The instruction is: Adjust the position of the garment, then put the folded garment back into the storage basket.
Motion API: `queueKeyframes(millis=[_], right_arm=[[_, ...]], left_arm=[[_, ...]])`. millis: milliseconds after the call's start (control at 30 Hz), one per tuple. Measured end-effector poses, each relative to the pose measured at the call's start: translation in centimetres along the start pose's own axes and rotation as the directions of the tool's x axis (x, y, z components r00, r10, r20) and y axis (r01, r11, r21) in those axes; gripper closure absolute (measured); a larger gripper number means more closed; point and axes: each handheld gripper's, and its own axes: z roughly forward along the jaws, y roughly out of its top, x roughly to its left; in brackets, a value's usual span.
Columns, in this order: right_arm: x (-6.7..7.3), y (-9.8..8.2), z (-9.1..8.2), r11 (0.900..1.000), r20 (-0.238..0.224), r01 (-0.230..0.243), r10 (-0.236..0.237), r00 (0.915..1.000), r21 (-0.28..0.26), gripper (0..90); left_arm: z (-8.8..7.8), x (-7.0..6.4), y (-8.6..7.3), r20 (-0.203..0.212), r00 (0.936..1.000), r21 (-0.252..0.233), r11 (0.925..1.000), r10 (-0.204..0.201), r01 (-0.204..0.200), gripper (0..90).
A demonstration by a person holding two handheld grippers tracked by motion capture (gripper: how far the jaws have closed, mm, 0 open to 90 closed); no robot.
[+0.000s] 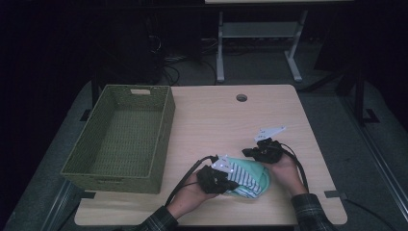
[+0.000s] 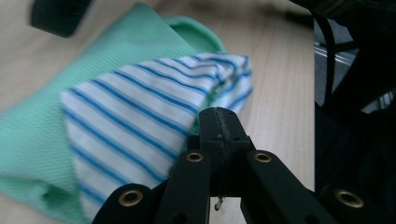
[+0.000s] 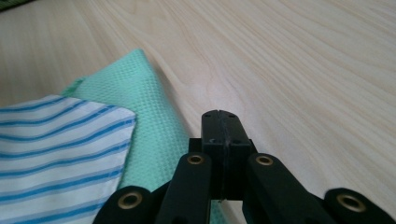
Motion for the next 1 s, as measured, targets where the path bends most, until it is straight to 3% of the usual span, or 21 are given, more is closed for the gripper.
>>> queueKeyframes(millis=[233, 433, 733, 1000], right_arm=[[-0.4, -0.3, 0.5, 1.0, 0.01, -0.003, 0.003, 0.9999, 0.019, 90.0], [-0.5, -0.6, 0.6, 0.999, 0.006, -0.02, 0.019, 0.9998, 0.031, 90.0], [-0.6, -0.8, 0.6, 0.999, -0.002, -0.012, 0.012, 0.9999, 0.041, 90.0], [-1.1, -1.6, -0.2, 0.999, 0.001, -0.023, 0.023, 0.9997, 0.042, 90.0]], left_arm=[[1.3, -0.7, -0.2, 0.036, 0.9993, 0.037, 0.9992, 0.011, -0.013, 89.7], [2.4, -0.5, -0.5, 0.051, 0.9985, 0.09, 0.9957, 0.019, -0.023, 89.7], [2.5, 0.3, -0.8, 0.017, 0.9995, 0.122, 0.9922, 0.025, -0.027, 89.7], [2.1, 1.5, -1.2, -0.023, 0.9997, 0.129, 0.9917, -0.003, 0.006, 89.7]])
